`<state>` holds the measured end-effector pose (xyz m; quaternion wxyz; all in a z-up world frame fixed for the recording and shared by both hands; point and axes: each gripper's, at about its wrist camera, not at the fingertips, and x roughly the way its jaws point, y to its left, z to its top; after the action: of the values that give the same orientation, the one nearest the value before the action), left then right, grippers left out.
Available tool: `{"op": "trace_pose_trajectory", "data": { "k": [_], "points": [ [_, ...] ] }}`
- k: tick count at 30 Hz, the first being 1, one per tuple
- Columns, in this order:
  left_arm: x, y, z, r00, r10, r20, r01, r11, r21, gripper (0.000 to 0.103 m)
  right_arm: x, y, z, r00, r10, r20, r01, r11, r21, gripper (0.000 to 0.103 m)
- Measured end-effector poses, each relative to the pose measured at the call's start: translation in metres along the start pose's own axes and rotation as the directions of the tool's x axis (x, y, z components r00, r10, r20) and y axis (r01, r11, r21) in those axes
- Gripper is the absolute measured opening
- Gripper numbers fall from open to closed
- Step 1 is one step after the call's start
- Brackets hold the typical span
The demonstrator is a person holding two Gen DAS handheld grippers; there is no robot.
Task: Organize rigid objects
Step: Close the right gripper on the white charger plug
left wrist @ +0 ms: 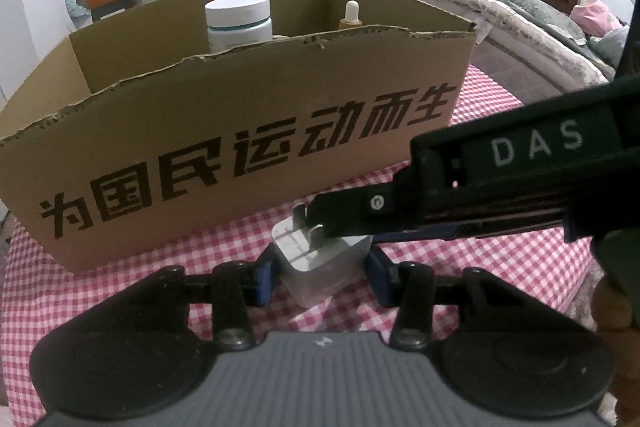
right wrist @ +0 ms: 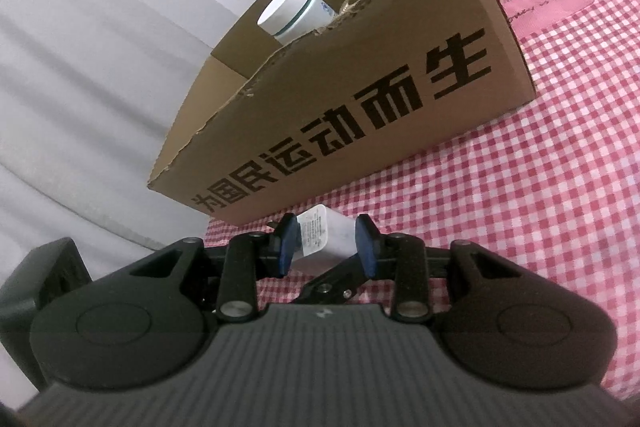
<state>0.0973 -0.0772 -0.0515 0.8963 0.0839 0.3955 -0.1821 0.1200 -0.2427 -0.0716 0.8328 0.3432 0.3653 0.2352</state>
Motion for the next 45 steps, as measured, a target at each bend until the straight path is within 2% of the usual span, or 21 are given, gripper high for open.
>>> {"op": "trace_pose_trajectory", "data": {
  "k": [45],
  "points": [
    [0.0023,0.0003,0.0023,0.999,0.032,-0.015,-0.033,0.998,-0.048,0.047,0.0064,0.0037,0.0000,1.000,0.005,0.001,-0.005,1.000,-0.002,0.032]
  ]
}}
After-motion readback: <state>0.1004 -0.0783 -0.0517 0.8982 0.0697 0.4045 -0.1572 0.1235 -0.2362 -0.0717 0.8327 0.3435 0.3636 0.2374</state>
